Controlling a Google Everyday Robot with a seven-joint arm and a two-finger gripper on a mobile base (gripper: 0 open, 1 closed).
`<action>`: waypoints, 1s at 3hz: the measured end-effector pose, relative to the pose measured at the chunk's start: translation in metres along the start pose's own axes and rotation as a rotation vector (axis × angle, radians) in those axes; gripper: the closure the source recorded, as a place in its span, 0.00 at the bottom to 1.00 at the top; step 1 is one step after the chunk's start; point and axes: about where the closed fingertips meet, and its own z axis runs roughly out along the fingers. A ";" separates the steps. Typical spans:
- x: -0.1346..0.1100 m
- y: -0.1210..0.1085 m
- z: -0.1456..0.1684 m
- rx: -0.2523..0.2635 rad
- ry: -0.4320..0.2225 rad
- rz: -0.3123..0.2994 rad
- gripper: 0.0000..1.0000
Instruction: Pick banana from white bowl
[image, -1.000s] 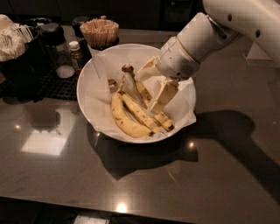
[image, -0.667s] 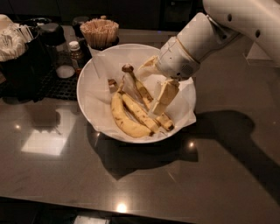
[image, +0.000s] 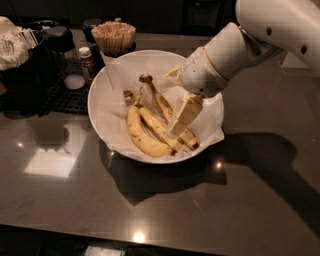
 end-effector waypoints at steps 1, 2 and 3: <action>0.000 -0.002 0.002 0.008 -0.002 0.003 0.00; 0.003 -0.008 0.006 0.020 -0.038 0.052 0.00; 0.007 -0.021 0.012 0.065 -0.092 0.143 0.02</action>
Offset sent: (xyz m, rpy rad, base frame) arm 0.0196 -0.0009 -0.0109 0.0936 0.0575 -0.1090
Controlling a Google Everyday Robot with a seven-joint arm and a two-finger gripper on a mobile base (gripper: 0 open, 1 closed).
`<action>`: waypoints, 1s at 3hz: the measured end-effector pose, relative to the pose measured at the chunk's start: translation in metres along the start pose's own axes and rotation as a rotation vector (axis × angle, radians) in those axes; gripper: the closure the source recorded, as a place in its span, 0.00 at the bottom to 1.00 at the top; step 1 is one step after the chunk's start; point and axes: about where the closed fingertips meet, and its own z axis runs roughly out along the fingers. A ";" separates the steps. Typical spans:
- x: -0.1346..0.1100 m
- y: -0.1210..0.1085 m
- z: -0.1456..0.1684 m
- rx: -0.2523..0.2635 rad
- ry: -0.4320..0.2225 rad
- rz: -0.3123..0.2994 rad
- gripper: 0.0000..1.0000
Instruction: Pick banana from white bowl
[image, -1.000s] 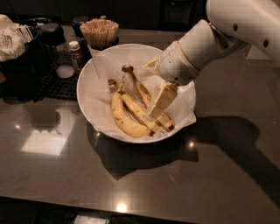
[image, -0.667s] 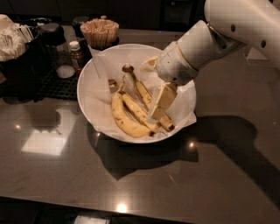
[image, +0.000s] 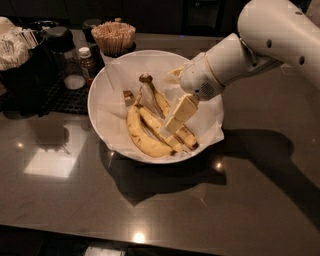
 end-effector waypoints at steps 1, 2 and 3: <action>0.006 -0.011 0.007 0.061 -0.044 0.104 0.03; 0.005 -0.015 0.008 0.074 -0.048 0.107 0.01; 0.005 -0.015 0.008 0.074 -0.048 0.107 0.14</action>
Offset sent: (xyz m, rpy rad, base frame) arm 0.0099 0.0004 -0.0069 0.0447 0.0266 -0.0940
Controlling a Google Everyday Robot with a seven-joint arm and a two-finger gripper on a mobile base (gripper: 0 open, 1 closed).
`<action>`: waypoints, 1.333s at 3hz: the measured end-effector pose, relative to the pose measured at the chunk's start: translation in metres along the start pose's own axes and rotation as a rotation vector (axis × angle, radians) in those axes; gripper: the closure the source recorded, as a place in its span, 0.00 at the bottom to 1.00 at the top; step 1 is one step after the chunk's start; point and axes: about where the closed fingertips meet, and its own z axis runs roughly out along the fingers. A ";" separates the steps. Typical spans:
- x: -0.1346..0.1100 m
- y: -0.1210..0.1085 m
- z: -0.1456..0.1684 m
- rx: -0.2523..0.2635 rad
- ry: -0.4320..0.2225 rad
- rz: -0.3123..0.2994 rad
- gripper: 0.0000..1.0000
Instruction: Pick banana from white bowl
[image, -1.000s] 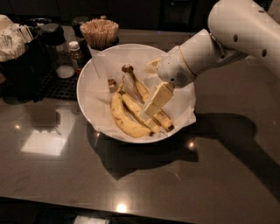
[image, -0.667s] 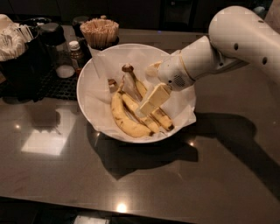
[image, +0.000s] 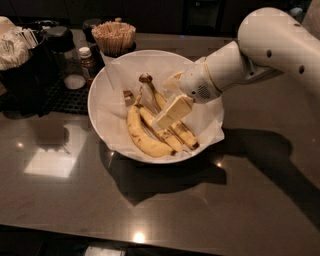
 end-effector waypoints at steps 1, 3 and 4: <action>0.000 0.000 0.000 0.000 0.000 0.000 0.33; 0.000 0.000 0.000 0.000 0.000 0.000 0.75; 0.000 0.000 0.000 0.000 0.000 0.000 0.61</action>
Offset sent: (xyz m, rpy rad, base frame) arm 0.0000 0.0000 0.0000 0.0000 0.0000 0.0000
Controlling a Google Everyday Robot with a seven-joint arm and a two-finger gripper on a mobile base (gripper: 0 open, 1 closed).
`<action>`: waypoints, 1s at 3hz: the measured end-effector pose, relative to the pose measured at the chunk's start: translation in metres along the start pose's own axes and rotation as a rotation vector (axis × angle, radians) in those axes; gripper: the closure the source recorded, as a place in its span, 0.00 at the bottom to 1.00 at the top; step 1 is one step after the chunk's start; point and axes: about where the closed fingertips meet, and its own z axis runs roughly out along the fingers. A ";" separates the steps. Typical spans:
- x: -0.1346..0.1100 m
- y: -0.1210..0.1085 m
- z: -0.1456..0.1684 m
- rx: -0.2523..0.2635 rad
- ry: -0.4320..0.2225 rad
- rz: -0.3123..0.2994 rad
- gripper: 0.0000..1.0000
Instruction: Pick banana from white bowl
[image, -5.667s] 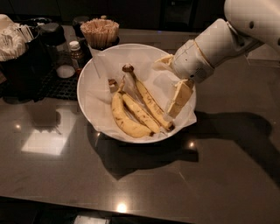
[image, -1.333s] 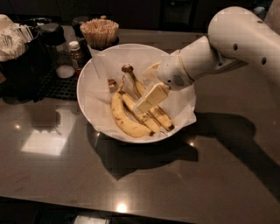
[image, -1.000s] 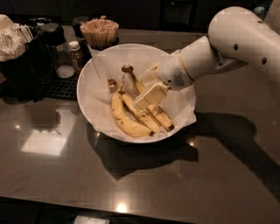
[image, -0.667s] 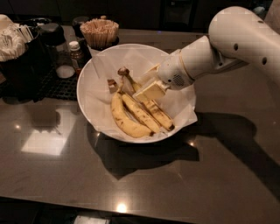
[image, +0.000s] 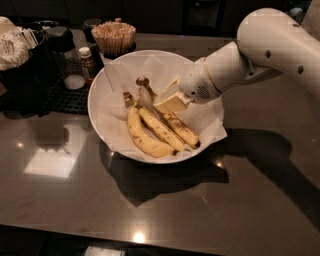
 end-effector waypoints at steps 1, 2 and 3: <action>0.000 0.000 0.000 0.000 0.000 0.000 0.40; -0.001 -0.001 -0.003 0.008 -0.009 0.001 0.17; -0.004 -0.007 -0.010 0.046 -0.034 0.028 0.14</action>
Offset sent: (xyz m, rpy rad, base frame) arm 0.0020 -0.0085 0.0094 0.0243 -0.0196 -0.0276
